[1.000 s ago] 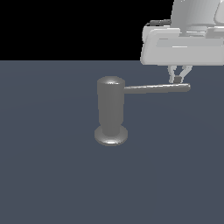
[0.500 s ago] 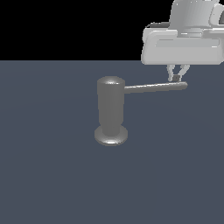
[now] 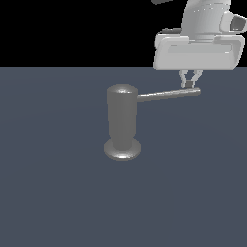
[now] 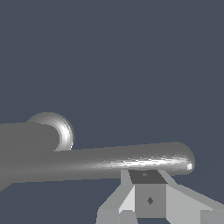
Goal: Turn on the faucet by rotating a designated handle.
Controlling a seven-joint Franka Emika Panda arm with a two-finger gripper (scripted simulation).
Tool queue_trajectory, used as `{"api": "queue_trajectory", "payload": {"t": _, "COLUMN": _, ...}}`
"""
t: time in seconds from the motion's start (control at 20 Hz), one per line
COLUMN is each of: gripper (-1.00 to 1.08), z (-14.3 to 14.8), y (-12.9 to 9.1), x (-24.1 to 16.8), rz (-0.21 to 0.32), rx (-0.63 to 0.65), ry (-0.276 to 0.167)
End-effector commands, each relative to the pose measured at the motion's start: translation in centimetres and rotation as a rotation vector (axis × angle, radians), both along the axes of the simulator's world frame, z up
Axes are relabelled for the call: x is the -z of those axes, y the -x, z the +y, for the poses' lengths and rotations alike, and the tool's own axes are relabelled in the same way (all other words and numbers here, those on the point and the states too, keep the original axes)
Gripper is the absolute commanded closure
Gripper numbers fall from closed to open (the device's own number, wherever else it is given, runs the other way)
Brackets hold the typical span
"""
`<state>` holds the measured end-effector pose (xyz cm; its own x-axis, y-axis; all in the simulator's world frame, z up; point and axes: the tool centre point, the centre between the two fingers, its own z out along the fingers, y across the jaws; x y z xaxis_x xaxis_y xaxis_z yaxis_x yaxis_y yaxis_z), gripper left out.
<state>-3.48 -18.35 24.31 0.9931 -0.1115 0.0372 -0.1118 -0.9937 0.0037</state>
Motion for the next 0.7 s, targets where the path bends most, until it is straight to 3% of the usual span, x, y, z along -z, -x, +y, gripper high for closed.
{"api": "queue_trajectory", "payload": {"t": 0.0, "gripper": 1.08, "z": 0.4, "y": -0.8, "x": 0.8, "rz": 0.013, "rx": -0.005, "ry": -0.003}}
{"api": "queue_trajectory", "payload": {"t": 0.65, "gripper": 1.08, "z": 0.0, "y": -4.7, "x": 1.3, "rz": 0.022, "rx": 0.007, "ry": -0.005}}
